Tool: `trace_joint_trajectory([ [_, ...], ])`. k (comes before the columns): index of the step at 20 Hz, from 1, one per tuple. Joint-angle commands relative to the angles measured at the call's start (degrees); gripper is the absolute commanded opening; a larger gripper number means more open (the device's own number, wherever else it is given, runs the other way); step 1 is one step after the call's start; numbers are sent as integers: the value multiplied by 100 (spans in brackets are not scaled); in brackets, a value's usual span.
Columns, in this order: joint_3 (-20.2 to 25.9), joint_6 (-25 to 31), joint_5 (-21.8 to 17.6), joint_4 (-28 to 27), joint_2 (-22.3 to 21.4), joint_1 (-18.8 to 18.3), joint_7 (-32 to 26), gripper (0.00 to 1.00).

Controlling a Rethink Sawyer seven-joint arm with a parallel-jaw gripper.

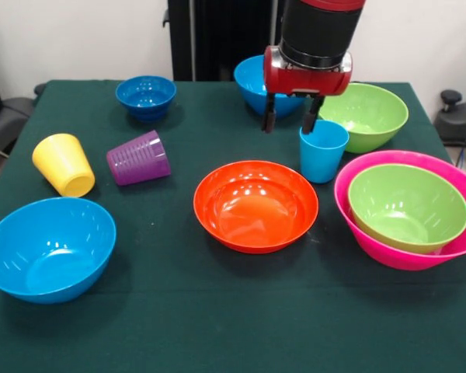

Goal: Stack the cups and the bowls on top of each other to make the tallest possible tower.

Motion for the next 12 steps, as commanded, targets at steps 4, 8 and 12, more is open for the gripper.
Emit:
trace_joint_trajectory([
  [4,269,576,-483,-185,107,-91,-192,100],
  [8,306,687,-552,-350,256,-93,-327,100],
  [12,531,934,-736,-562,451,-181,-840,100],
])
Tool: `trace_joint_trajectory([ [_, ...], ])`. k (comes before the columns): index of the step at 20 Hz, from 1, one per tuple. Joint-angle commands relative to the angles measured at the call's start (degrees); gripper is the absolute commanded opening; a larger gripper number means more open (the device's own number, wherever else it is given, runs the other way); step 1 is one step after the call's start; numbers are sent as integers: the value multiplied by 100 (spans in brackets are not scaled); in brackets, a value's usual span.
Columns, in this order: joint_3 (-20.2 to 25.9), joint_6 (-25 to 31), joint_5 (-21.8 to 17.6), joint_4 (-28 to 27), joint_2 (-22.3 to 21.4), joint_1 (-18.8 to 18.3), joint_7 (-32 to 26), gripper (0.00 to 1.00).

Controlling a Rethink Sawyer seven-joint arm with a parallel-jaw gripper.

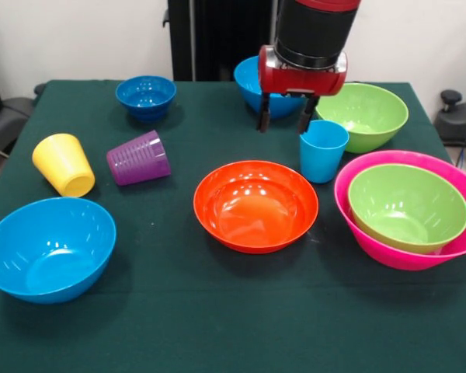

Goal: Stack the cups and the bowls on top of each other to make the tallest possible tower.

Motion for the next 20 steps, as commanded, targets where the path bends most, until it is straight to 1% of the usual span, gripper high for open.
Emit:
trace_joint_trajectory([
  [1,586,806,-693,-468,431,-173,-914,100],
  [6,824,914,-920,-545,468,-282,-1263,100],
  [9,1059,917,-1161,-590,520,-393,-1633,100],
  [14,1255,948,-1361,-621,533,-485,-1632,100],
  [17,1467,1034,-1574,-743,594,-561,-1914,100],
  [20,1624,1071,-1710,-775,603,-624,-1942,100],
])
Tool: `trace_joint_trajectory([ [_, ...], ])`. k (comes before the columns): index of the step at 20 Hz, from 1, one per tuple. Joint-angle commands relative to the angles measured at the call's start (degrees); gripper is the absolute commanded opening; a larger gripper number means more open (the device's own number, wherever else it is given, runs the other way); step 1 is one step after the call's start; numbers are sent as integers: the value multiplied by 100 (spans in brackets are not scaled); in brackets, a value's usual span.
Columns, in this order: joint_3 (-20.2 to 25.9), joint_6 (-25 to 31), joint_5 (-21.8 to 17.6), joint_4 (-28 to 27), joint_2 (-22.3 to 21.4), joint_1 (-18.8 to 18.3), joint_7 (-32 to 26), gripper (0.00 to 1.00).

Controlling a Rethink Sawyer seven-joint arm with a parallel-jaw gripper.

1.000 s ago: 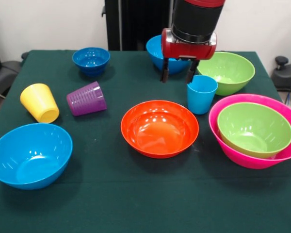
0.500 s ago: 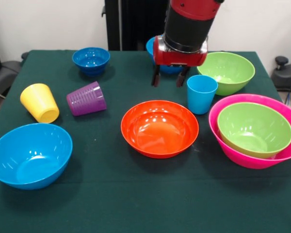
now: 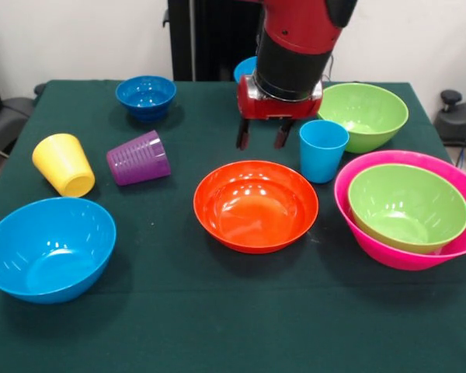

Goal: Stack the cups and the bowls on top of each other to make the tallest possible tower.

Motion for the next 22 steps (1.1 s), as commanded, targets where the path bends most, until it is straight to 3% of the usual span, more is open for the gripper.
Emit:
trace_joint_trajectory([
  [1,1035,499,-672,-343,183,-161,-1973,100],
  [8,1600,716,-1150,-586,373,-338,-2804,100],
  [16,2019,783,-1559,-861,711,-344,-3338,100],
  [22,2046,789,-1535,-1082,931,-164,-2991,100],
])
